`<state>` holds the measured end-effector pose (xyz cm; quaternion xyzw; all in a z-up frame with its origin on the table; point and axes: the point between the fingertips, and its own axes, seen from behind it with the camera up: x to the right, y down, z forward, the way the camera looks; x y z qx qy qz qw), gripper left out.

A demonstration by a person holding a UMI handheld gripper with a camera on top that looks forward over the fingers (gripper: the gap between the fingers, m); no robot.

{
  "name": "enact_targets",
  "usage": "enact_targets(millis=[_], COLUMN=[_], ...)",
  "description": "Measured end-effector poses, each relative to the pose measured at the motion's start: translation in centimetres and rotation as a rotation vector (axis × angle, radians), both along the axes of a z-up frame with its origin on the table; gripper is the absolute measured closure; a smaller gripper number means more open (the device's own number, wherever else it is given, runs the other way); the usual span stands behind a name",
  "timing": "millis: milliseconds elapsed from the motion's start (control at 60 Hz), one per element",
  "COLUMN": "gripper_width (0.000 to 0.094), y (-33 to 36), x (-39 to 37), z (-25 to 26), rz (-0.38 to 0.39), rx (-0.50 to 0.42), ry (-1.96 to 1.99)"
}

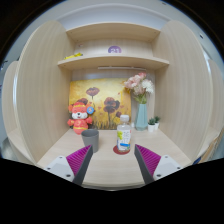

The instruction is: Pour water

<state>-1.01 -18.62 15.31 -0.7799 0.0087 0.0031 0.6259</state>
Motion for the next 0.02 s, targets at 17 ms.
enact_targets(millis=[17], gripper_width=[0.0071], y=[0.01], x=[0.01], z=[0.02], rz=[-0.001], rx=[0.001], ry=[0.000])
